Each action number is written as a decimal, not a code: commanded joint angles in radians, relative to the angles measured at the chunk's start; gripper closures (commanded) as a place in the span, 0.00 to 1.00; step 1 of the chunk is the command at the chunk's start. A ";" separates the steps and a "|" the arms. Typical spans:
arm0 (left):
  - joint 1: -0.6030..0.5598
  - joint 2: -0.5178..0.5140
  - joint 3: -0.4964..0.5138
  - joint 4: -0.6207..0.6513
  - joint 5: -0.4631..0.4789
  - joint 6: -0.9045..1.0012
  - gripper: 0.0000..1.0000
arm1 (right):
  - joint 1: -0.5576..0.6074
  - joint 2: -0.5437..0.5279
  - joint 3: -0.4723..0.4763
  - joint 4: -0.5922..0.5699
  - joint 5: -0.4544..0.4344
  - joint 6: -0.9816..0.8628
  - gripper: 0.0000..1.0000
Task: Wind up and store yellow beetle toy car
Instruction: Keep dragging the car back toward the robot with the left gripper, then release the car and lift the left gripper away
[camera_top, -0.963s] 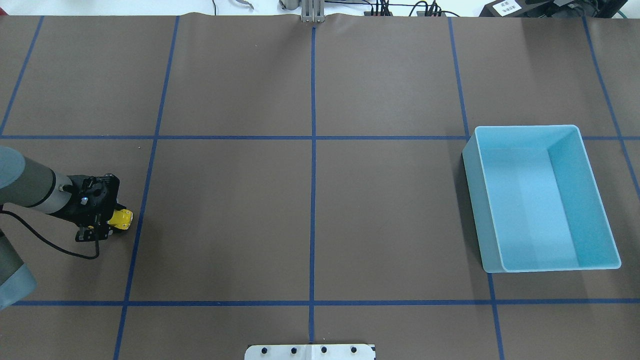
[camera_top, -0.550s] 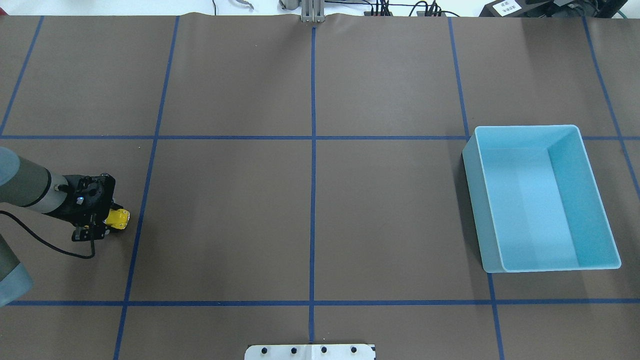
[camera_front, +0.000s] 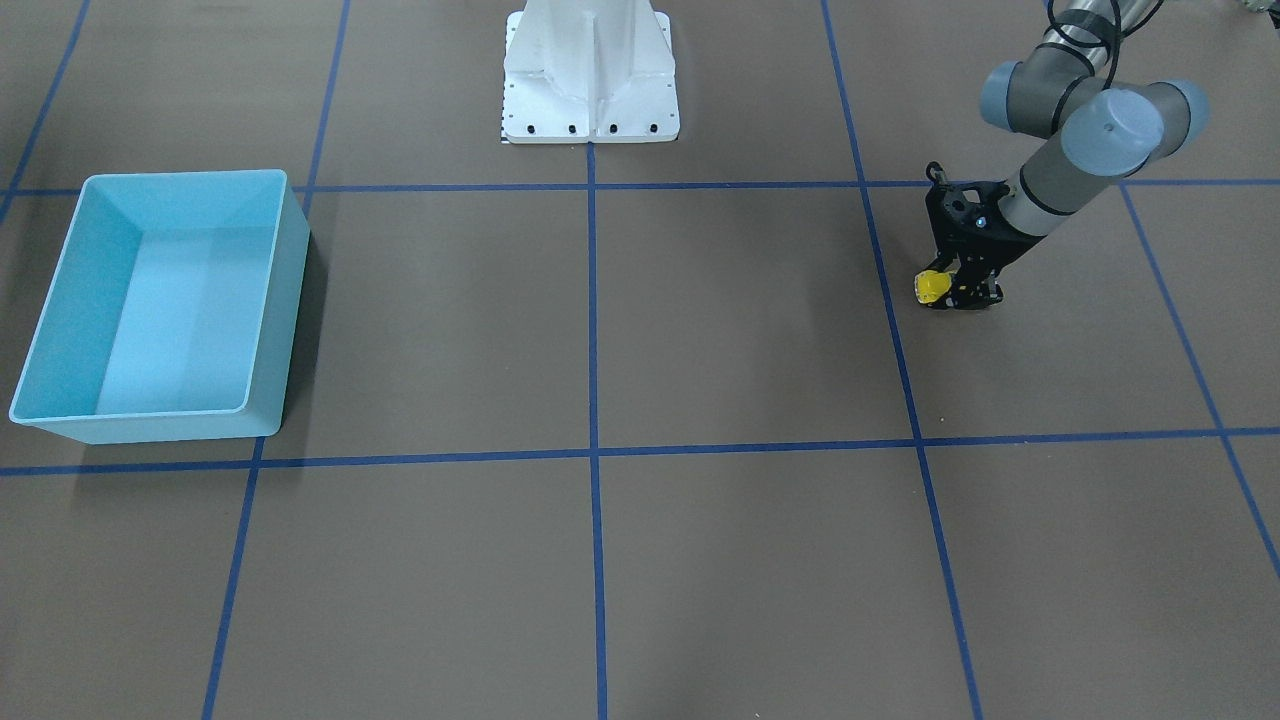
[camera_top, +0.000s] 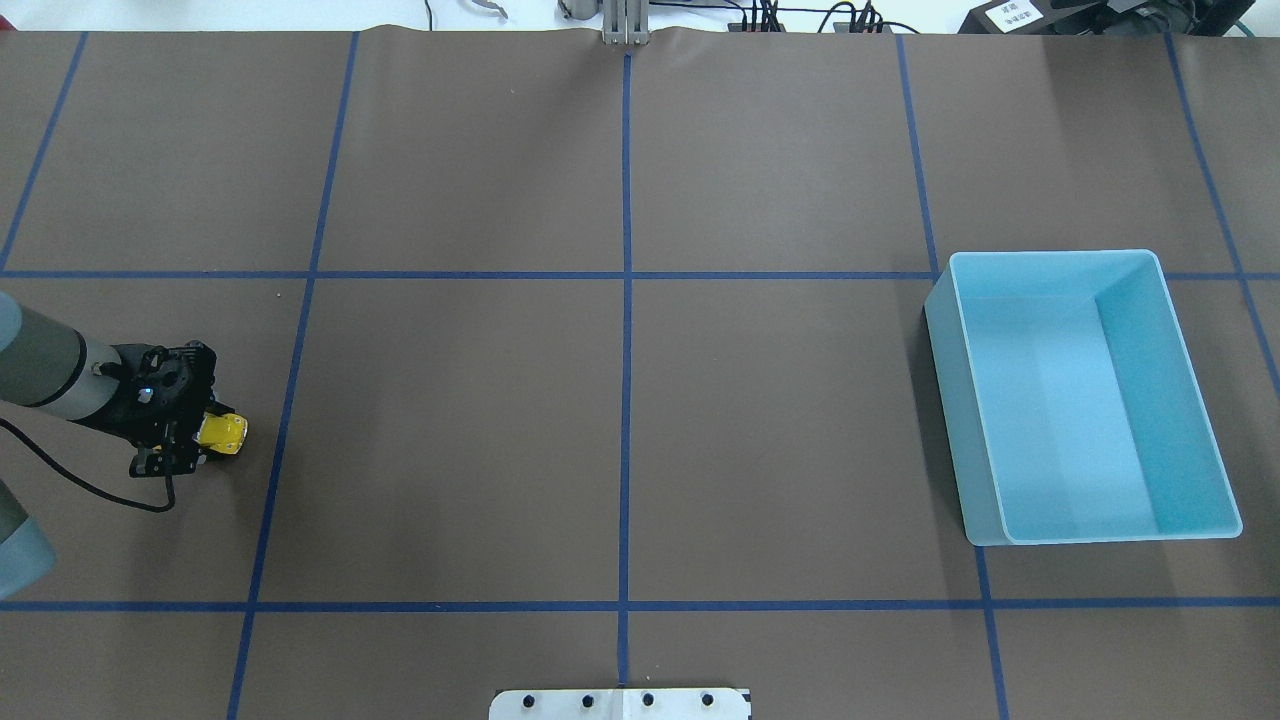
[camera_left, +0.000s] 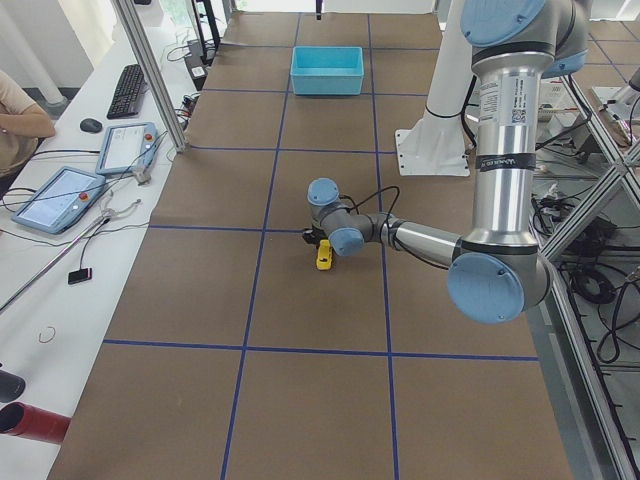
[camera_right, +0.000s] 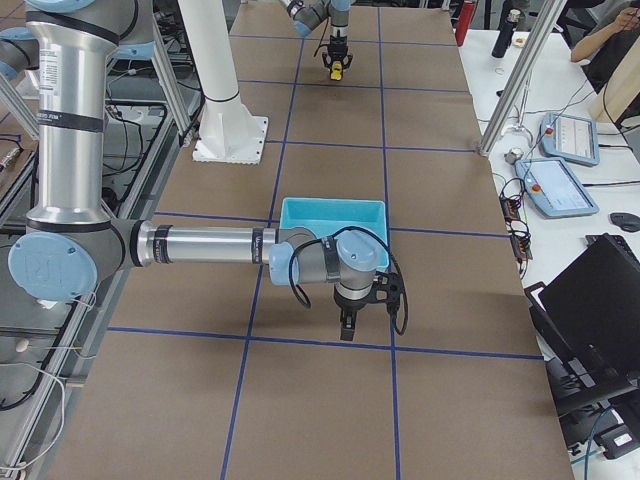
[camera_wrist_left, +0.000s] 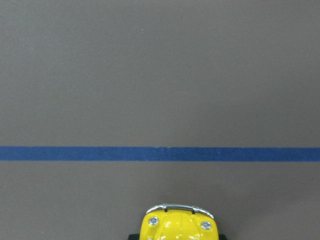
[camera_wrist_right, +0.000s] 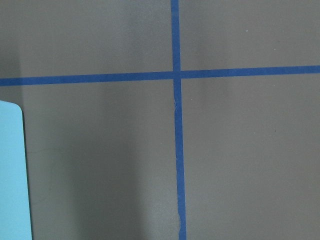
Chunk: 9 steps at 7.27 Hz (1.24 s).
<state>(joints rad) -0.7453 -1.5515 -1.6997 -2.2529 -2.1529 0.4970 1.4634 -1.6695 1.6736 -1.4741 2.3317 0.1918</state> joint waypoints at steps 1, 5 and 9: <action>-0.003 -0.001 0.003 -0.004 -0.004 0.000 0.00 | 0.000 0.001 -0.002 0.000 0.000 0.000 0.00; -0.133 0.014 0.003 0.013 -0.047 0.000 0.00 | 0.000 0.001 -0.002 0.000 0.000 0.000 0.00; -0.452 0.031 0.002 0.327 -0.099 -0.011 0.00 | 0.000 -0.001 0.001 0.000 0.005 -0.003 0.00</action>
<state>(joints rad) -1.0828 -1.5237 -1.6985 -2.0341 -2.2469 0.4899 1.4634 -1.6704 1.6743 -1.4742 2.3344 0.1908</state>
